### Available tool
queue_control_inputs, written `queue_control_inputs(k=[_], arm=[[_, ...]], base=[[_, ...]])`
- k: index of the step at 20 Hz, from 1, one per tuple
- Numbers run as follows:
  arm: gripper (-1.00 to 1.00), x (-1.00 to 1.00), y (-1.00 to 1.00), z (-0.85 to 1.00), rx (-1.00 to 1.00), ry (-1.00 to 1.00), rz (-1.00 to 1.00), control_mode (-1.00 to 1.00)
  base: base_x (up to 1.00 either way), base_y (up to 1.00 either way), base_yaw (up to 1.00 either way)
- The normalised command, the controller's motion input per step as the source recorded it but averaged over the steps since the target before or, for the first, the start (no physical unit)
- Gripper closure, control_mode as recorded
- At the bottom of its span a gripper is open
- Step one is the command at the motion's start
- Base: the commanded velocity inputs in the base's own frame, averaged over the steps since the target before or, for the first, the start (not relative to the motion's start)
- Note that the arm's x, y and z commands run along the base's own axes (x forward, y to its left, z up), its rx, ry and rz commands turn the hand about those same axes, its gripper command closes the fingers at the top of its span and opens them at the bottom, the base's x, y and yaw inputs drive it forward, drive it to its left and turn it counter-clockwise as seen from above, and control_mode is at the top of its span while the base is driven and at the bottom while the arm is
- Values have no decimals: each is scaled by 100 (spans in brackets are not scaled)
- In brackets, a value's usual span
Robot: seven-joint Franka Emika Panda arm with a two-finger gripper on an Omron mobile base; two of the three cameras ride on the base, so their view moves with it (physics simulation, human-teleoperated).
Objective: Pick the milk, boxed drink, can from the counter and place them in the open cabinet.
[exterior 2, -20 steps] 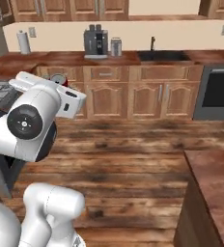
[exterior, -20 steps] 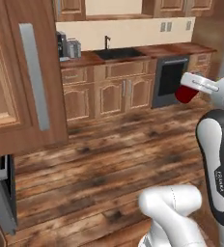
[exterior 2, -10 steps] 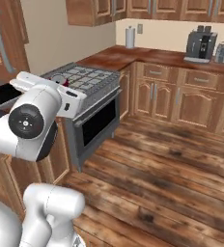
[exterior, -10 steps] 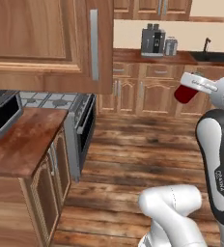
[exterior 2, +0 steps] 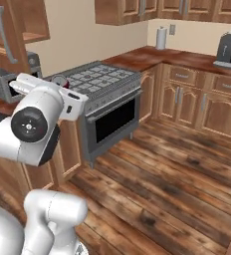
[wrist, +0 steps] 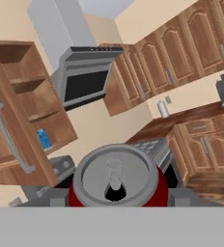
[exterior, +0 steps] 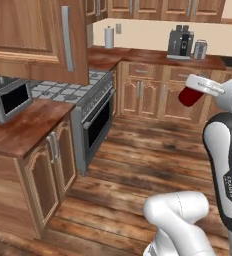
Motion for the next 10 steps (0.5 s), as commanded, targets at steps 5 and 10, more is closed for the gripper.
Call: queue_control_inputs(k=[5,10], arm=[[100,0,0,0,0,0,0,100],[100,0,0,0,0,0,0,100]], base=[[30,-36,0],[85,-71,0]])
